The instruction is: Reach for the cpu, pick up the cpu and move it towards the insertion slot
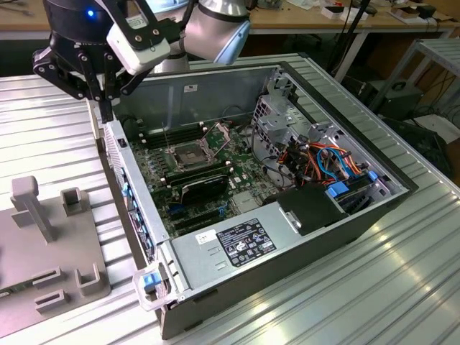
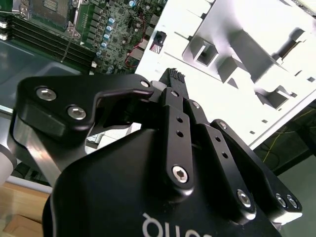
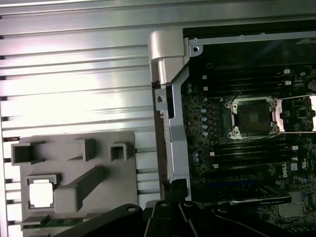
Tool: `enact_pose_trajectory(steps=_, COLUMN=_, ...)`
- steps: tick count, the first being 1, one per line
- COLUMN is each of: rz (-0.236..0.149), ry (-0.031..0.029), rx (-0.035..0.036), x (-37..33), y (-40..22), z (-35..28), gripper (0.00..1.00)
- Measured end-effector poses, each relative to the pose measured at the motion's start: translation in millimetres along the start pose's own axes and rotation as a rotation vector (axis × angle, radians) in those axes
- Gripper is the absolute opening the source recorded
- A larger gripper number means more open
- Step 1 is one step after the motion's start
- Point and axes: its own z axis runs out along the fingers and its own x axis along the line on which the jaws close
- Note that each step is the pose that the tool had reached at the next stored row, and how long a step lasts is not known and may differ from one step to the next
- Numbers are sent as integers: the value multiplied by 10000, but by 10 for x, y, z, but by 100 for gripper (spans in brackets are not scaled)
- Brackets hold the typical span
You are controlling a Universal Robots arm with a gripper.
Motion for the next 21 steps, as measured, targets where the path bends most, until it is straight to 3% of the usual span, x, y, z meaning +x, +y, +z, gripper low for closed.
enact_pose_trajectory(steps=21, rz=0, ry=3, rx=0, x=207, y=-16, z=-2, gripper=11)
